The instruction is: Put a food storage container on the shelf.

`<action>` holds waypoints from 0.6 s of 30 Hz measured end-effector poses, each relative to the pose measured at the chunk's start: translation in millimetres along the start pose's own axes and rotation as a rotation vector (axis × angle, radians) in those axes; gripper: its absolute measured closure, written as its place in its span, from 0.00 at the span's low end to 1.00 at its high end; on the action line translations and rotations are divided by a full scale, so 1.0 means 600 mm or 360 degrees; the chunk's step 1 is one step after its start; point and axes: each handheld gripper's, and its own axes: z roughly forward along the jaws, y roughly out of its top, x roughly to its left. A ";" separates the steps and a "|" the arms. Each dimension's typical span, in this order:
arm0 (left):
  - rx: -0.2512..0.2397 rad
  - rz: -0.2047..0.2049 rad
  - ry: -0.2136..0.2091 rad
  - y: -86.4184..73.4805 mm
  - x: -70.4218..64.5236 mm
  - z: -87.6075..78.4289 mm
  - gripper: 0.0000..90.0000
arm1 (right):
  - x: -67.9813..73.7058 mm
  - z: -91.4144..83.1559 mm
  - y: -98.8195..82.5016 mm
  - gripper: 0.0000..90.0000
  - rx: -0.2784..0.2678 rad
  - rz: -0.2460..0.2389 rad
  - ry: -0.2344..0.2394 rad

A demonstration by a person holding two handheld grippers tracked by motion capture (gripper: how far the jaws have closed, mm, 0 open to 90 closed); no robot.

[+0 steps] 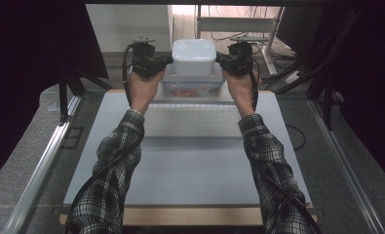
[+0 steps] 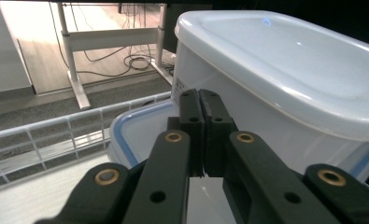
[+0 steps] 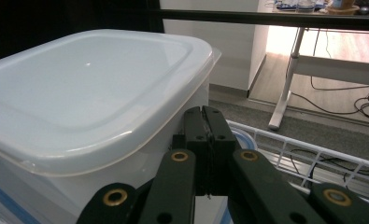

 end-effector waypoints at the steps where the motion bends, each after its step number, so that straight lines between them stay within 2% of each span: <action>1: 0.0004 0.0001 0.0003 0.000 -0.001 -0.003 0.95 | 0.000 -0.001 -0.001 0.96 -0.0001 0.0002 -0.0002; 5: -0.0009 0.0005 0.0009 -0.004 0.002 -0.024 0.79 | -0.009 -0.018 -0.010 0.83 -0.0016 -0.0005 -0.0024; 7: -0.0005 0.0016 0.0014 -0.013 0.004 -0.036 0.70 | -0.015 -0.035 -0.020 0.76 -0.0047 0.0034 0.0022; 12: 0.0000 0.0028 -0.0039 -0.045 -0.004 -0.062 0.57 | -0.014 -0.076 -0.049 0.63 -0.0036 0.0009 0.0130; 18: 0.0036 0.0125 -0.0091 -0.084 -0.028 -0.091 0.39 | -0.004 -0.118 -0.081 0.50 -0.0026 -0.0024 0.0227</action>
